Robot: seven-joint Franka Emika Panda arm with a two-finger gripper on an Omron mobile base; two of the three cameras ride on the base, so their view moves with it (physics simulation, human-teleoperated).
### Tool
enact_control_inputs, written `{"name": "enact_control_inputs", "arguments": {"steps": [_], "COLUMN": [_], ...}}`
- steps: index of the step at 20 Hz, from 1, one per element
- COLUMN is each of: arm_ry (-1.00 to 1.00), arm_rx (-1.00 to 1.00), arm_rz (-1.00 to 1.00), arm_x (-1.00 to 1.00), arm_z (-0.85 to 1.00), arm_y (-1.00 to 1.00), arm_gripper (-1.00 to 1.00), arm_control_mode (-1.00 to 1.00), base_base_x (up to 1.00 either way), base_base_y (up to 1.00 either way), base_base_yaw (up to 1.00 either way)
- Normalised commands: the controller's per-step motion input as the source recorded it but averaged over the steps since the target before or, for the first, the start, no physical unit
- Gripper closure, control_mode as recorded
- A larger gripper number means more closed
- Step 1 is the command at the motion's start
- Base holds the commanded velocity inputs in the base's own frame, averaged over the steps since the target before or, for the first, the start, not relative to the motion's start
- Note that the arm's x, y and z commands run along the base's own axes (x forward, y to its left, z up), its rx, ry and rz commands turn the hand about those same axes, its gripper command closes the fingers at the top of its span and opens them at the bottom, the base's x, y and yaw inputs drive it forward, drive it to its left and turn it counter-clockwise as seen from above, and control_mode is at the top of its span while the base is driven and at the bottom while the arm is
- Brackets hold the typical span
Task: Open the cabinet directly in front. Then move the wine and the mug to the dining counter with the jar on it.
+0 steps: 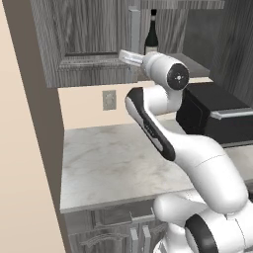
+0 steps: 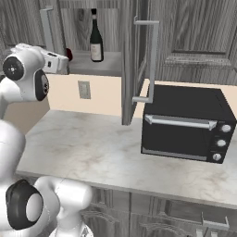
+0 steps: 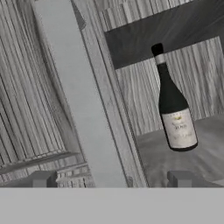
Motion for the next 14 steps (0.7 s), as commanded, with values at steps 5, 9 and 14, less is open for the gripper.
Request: {"name": "enact_control_inputs", "arguments": {"steps": [5, 9, 14], "arm_ry": [0.06, 0.03, 0.0], "arm_rx": [0.0, 0.0, 0.0], "arm_rz": [0.0, 0.0, 0.0], "arm_x": [0.99, 0.95, 0.87], "arm_z": [0.0, 0.0, -0.02], "arm_y": [0.0, 0.0, 0.05], "arm_gripper": [-1.0, -1.0, -1.0], "arm_control_mode": [-1.0, -1.0, -1.0], "base_base_x": [0.0, 0.0, 0.0], "base_base_y": [0.0, 0.0, 0.0], "base_base_yaw": [0.0, 0.0, 0.0]}}
